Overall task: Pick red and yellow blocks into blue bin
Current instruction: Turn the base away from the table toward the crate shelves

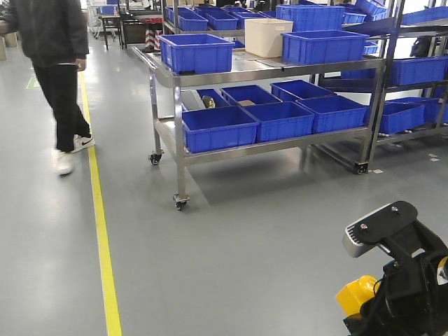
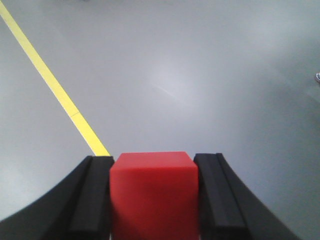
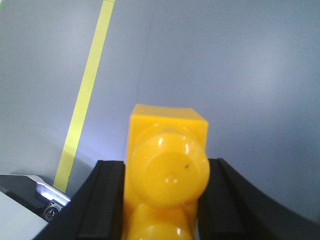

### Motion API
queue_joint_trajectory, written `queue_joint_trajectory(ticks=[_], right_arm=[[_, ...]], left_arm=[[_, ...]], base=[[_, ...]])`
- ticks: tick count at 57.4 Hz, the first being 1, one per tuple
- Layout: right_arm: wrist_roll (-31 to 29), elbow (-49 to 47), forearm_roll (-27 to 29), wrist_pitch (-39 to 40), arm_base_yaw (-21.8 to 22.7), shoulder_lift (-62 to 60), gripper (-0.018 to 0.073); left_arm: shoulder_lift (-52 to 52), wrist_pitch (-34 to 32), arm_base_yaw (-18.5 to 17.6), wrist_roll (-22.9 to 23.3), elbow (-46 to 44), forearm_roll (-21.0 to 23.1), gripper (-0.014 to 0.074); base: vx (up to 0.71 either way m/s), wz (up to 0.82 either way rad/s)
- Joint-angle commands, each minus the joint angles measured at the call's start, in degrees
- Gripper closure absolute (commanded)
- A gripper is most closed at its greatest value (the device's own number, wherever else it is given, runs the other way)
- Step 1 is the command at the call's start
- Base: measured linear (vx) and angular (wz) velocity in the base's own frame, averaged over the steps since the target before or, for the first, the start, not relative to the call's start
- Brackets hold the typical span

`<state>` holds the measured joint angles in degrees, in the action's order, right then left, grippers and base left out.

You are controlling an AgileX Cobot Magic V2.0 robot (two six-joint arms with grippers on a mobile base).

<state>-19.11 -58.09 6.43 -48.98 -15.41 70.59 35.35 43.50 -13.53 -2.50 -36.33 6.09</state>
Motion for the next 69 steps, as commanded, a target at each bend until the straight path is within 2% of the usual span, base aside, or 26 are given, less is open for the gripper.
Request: queue_joint_trajectory(ticks=[1, 28, 69], right_arm=[[-0.03, -1.67, 0.05, 2.8, -0.04, -1.52, 0.0265], [-0.03, -1.67, 0.05, 2.8, -0.04, -1.52, 0.0265], [-0.03, -1.67, 0.05, 2.8, -0.04, -1.52, 0.0265]], left_arm=[[0.13, -3.8, -0.1, -0.03, -1.53, 0.65, 0.0393], [0.13, -3.76, -0.1, -0.03, -1.53, 0.65, 0.0393], [0.14, -3.84, -0.1, -0.03, -1.53, 0.65, 0.0393]], base=[[0.37, -0.06], [0.37, -0.09], [0.41, -0.23]])
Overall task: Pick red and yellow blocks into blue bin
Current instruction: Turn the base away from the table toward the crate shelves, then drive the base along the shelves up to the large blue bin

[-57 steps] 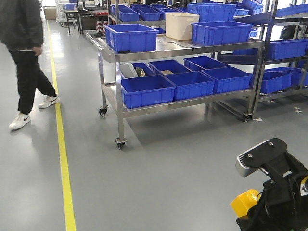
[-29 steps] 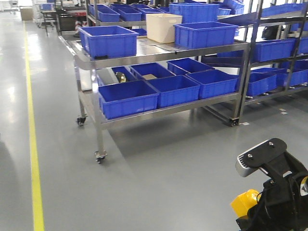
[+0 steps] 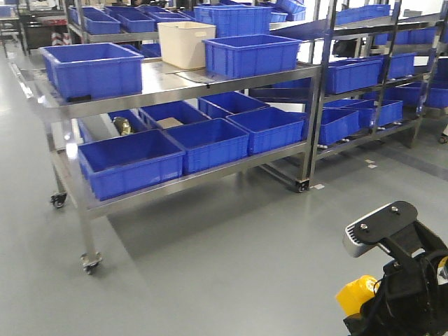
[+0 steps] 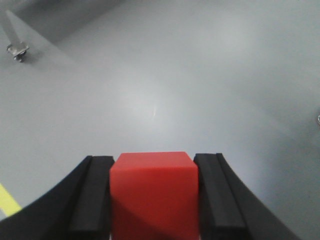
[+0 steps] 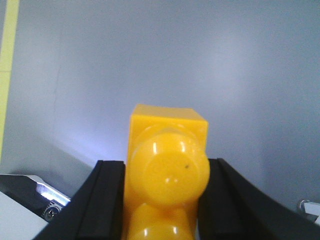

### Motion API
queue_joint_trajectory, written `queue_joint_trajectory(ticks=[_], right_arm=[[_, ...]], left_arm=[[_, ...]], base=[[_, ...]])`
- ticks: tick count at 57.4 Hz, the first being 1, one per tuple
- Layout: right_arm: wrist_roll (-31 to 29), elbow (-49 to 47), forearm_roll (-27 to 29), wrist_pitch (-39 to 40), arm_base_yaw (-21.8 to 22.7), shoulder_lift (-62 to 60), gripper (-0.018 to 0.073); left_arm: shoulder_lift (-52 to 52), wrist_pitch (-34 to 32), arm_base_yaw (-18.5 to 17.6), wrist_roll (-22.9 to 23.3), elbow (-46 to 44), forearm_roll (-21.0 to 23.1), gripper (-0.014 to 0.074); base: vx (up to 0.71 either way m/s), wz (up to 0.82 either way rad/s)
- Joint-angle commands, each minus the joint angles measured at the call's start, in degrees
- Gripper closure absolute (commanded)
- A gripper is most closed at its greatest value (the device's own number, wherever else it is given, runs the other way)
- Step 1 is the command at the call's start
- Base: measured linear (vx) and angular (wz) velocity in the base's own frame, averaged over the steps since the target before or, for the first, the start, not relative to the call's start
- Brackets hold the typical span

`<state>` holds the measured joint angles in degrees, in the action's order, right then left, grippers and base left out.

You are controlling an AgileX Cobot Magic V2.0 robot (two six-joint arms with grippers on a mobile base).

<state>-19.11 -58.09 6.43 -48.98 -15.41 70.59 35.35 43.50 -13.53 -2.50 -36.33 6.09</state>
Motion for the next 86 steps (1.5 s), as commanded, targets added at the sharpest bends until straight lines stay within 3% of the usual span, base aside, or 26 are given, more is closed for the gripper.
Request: queue_joint_trajectory(ticks=[1, 86], right_arm=[[-0.03, -1.67, 0.05, 2.8, -0.04, -1.52, 0.0265], [-0.03, -1.67, 0.09, 2.75, -0.04, -1.52, 0.0265]], left_arm=[[0.14, -3.84, -0.1, -0.03, -1.53, 0.65, 0.0393], [0.14, -3.81, -0.1, -0.03, -1.53, 0.65, 0.0393]], base=[[0.44, -0.2], [0.42, -0.29]])
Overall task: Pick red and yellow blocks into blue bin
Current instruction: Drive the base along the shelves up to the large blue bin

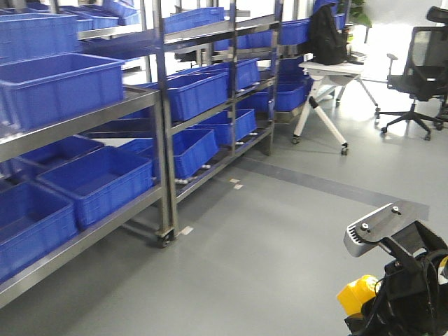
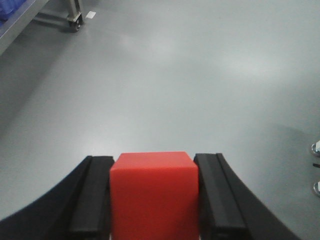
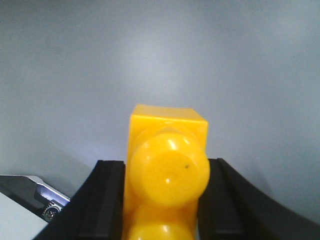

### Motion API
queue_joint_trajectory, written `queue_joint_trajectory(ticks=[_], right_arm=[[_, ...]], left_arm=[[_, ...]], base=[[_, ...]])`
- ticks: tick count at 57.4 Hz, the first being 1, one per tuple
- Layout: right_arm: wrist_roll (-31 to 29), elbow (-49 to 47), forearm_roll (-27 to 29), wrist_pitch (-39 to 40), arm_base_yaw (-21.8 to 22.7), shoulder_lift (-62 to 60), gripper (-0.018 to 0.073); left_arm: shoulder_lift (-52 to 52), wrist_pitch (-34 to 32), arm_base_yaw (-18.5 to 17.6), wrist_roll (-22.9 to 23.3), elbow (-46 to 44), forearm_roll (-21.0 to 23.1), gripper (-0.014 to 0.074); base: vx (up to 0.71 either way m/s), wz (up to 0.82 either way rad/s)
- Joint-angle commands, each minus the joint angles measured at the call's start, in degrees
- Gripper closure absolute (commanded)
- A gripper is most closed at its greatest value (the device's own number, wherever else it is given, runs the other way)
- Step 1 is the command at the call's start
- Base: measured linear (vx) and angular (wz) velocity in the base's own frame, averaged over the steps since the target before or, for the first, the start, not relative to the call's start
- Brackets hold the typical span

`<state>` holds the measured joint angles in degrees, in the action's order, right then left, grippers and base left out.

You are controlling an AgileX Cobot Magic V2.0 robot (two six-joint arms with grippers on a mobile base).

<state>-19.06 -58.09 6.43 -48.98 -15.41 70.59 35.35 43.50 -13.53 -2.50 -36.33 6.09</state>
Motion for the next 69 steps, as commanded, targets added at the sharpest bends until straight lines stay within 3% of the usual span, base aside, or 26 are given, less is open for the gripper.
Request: queue_joint_trajectory(ticks=[1, 69], right_arm=[[-0.08, -1.67, 0.09, 2.75, -0.04, -1.52, 0.0265], [-0.08, -1.67, 0.09, 2.8, -0.04, -1.52, 0.0265]], left_arm=[[0.14, -3.81, -0.1, -0.03, -1.53, 0.65, 0.0393], [0.14, -3.82, -0.1, -0.03, -1.53, 0.65, 0.0393]], base=[[0.4, -0.21], [0.41, -0.13]])
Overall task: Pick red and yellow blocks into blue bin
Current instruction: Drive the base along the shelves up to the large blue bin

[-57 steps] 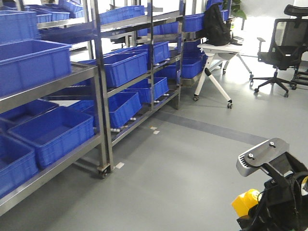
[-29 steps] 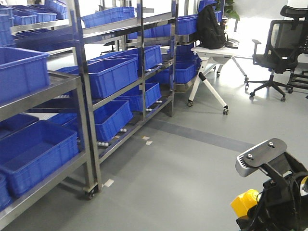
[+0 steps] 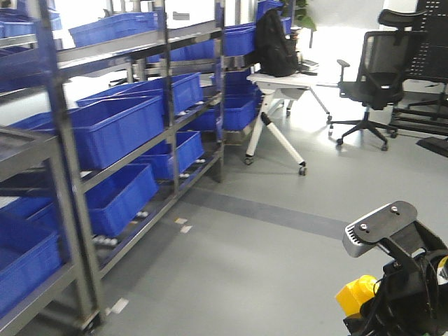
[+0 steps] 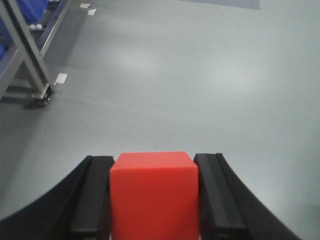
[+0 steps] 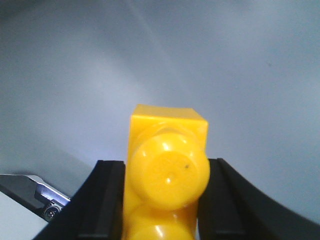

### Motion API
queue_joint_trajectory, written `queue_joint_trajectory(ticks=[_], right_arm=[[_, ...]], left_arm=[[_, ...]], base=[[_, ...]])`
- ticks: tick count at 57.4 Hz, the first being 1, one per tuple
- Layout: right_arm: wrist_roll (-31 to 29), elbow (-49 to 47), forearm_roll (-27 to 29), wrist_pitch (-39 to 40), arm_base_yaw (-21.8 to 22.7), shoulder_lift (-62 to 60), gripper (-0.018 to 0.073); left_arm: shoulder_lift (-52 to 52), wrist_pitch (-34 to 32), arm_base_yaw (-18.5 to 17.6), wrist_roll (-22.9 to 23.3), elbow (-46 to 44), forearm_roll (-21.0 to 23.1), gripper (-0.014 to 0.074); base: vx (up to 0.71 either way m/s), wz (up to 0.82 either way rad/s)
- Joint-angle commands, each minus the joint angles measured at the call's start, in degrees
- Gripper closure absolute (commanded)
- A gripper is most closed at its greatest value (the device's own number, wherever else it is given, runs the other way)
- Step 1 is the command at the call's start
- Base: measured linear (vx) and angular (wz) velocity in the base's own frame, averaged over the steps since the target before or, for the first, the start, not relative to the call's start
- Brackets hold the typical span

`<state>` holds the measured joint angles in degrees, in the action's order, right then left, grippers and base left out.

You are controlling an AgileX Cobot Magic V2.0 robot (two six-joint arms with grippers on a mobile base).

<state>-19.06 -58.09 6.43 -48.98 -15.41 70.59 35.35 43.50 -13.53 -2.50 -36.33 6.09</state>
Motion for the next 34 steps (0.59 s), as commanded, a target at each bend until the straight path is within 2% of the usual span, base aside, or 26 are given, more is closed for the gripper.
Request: queue_joint_trajectory(ticks=[1, 19, 34], right_arm=[[-0.08, -1.67, 0.09, 2.8, -0.04, -1.52, 0.0265], [-0.08, -1.67, 0.09, 2.8, -0.04, -1.52, 0.0265], [-0.08, -1.67, 0.09, 2.8, -0.04, -1.52, 0.0265]], left_arm=[[0.14, -3.82, -0.1, -0.03, -1.53, 0.65, 0.0393], [0.14, -3.82, -0.1, -0.03, -1.53, 0.65, 0.0393], [0.14, -3.82, -0.1, -0.03, -1.53, 0.65, 0.0393]], base=[[0.42, -0.23], [0.41, -0.19], [0.4, -0.01]])
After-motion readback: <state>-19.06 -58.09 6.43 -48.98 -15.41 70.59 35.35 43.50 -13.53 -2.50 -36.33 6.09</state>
